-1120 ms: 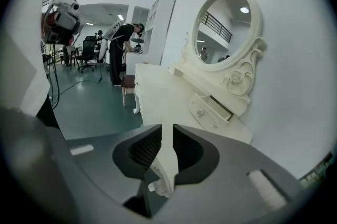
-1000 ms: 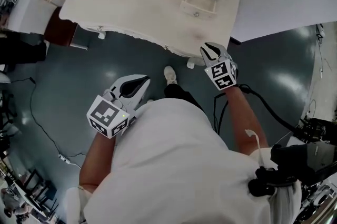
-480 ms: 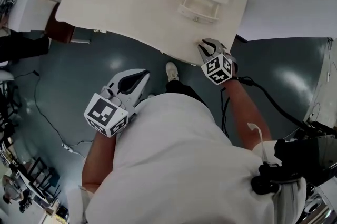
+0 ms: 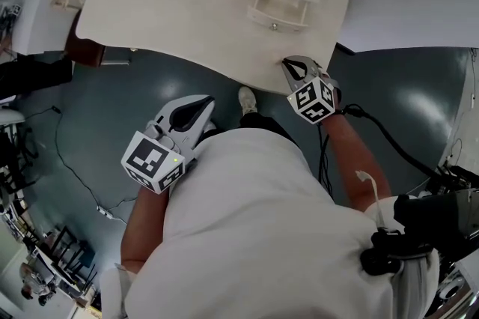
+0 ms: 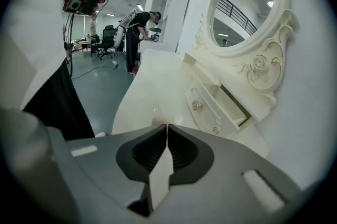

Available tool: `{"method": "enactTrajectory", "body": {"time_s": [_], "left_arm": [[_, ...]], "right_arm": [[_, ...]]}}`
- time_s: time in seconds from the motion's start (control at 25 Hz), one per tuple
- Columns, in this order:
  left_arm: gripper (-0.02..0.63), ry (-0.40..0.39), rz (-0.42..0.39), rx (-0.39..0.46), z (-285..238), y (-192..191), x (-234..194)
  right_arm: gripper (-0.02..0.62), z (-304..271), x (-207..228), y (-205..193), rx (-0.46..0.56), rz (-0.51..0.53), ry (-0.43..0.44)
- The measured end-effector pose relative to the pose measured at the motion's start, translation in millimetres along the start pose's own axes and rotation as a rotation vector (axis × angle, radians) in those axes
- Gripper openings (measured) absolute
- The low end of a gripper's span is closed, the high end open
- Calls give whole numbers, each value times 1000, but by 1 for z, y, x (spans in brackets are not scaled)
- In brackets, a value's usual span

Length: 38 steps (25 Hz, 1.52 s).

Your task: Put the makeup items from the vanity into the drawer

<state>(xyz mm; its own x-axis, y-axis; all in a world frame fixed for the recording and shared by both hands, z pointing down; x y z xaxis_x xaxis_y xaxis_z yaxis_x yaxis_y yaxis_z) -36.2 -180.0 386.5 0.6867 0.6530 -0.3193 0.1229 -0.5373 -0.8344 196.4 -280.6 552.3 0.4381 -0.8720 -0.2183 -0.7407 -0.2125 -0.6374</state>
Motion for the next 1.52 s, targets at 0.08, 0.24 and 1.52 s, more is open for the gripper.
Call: {"method": "enactTrajectory", "body": {"time_s": [0.08,0.24,1.52], "left_arm": [[2,-2,-9,5,1,2,-2],[1,0,-4,23,1,3,-7],[2,137,59,58,22,0,-31]], "right_arm": [[8,8,0,7,7,2,9],[6,23,9,23,22,7,14],[5,-57,139,68,-48,-25,-57]]}}
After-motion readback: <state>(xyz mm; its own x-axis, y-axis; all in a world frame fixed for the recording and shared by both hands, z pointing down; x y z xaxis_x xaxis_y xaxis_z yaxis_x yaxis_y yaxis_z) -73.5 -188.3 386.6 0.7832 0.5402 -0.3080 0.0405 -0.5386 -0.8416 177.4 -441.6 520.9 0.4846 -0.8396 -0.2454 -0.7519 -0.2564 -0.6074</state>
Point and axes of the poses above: the fingertips, and each gripper's own axes: z backward along the fingers, x to its right, y out of its top, the point moved 7 cm from there along z, backward along the fingers, and after that the axes turned 1 degree about -z, right-handed, at the moved point
